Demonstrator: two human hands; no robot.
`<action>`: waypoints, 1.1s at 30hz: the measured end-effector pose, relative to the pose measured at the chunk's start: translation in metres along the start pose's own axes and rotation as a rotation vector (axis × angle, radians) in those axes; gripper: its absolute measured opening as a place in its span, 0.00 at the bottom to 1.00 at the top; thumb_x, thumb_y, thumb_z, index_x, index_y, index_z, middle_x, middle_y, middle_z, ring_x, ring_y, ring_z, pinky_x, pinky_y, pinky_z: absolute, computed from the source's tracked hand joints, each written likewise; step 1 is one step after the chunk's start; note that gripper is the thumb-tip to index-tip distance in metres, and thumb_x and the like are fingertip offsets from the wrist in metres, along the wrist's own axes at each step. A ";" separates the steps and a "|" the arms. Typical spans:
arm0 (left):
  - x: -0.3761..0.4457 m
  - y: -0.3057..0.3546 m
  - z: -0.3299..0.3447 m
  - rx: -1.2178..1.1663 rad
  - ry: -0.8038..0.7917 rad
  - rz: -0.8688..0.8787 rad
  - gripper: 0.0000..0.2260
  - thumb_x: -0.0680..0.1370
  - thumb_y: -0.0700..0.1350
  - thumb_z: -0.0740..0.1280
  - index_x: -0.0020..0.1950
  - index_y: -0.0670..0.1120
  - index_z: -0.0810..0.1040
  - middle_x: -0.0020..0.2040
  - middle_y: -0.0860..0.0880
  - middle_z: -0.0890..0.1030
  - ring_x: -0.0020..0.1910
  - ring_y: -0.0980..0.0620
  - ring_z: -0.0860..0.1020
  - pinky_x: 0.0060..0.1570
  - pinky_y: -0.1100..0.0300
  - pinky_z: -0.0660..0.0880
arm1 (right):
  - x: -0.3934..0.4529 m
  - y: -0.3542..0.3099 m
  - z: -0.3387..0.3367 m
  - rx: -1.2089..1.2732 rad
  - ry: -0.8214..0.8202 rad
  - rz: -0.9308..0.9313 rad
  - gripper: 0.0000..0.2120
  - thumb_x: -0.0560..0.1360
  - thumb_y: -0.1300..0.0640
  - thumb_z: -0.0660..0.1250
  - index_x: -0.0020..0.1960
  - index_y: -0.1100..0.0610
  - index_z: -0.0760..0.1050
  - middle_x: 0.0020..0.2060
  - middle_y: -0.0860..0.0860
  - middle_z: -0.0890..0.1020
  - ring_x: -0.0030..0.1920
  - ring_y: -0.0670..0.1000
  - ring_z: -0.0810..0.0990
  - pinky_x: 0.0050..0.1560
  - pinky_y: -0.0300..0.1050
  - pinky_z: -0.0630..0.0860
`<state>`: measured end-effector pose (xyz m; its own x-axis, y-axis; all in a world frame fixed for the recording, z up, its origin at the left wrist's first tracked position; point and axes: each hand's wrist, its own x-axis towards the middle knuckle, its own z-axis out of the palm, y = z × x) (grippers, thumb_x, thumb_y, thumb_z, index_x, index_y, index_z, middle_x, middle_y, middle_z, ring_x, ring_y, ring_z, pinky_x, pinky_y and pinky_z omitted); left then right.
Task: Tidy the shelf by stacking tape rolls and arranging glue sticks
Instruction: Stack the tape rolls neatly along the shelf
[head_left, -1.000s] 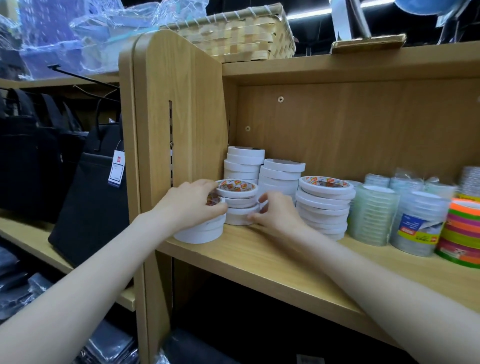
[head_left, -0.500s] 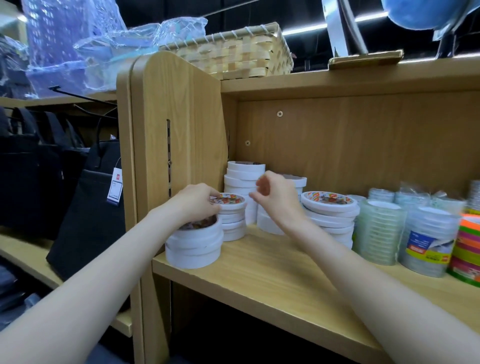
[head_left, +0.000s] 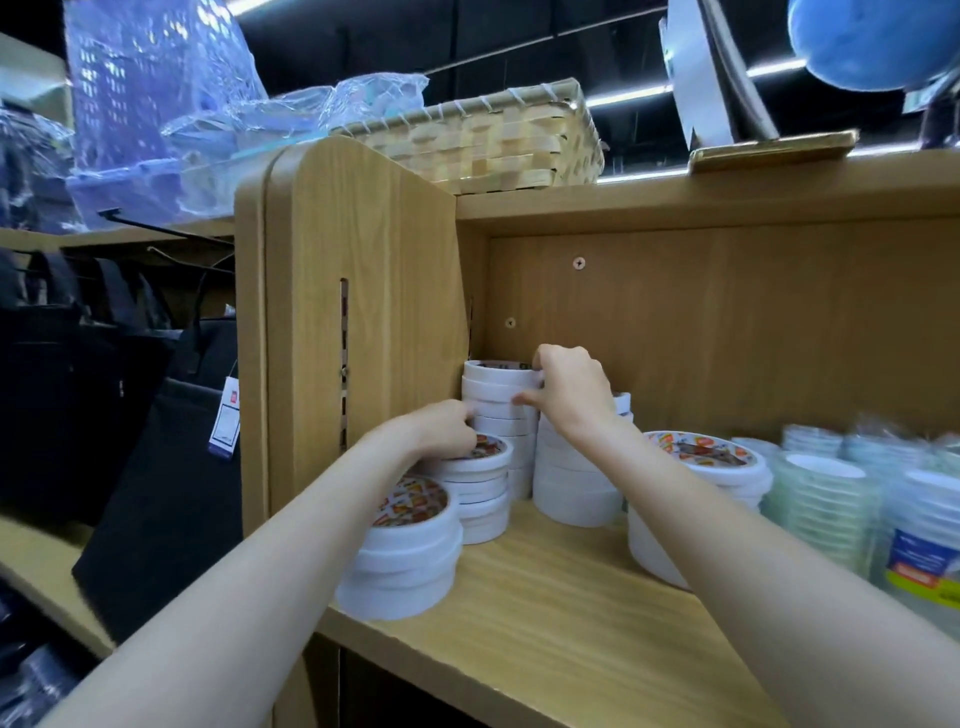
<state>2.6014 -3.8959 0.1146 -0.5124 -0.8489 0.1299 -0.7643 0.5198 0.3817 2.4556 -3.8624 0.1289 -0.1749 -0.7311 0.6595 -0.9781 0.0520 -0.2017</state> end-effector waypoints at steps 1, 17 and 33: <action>0.001 -0.001 -0.001 -0.006 -0.004 0.000 0.16 0.77 0.38 0.58 0.64 0.42 0.71 0.61 0.43 0.75 0.61 0.44 0.73 0.55 0.56 0.69 | 0.003 0.002 0.000 0.025 0.005 0.009 0.21 0.69 0.49 0.73 0.52 0.62 0.72 0.50 0.60 0.78 0.52 0.62 0.76 0.47 0.51 0.72; -0.023 -0.004 -0.010 -0.147 0.134 0.091 0.13 0.75 0.35 0.58 0.56 0.43 0.75 0.52 0.43 0.78 0.52 0.46 0.76 0.46 0.59 0.70 | -0.017 0.000 -0.012 -0.074 -0.013 -0.019 0.22 0.73 0.49 0.68 0.59 0.61 0.66 0.53 0.59 0.78 0.53 0.62 0.77 0.49 0.53 0.73; -0.044 0.006 -0.021 0.338 -0.037 0.031 0.14 0.73 0.52 0.70 0.56 0.47 0.80 0.50 0.52 0.79 0.49 0.52 0.75 0.48 0.59 0.72 | -0.073 -0.003 0.020 0.653 -0.337 0.150 0.26 0.65 0.53 0.77 0.54 0.55 0.65 0.48 0.57 0.80 0.49 0.55 0.80 0.53 0.53 0.77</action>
<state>2.6277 -3.8571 0.1300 -0.5468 -0.8312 0.1007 -0.8313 0.5533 0.0528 2.4735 -3.8228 0.0664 -0.1547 -0.9221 0.3548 -0.6619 -0.1699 -0.7301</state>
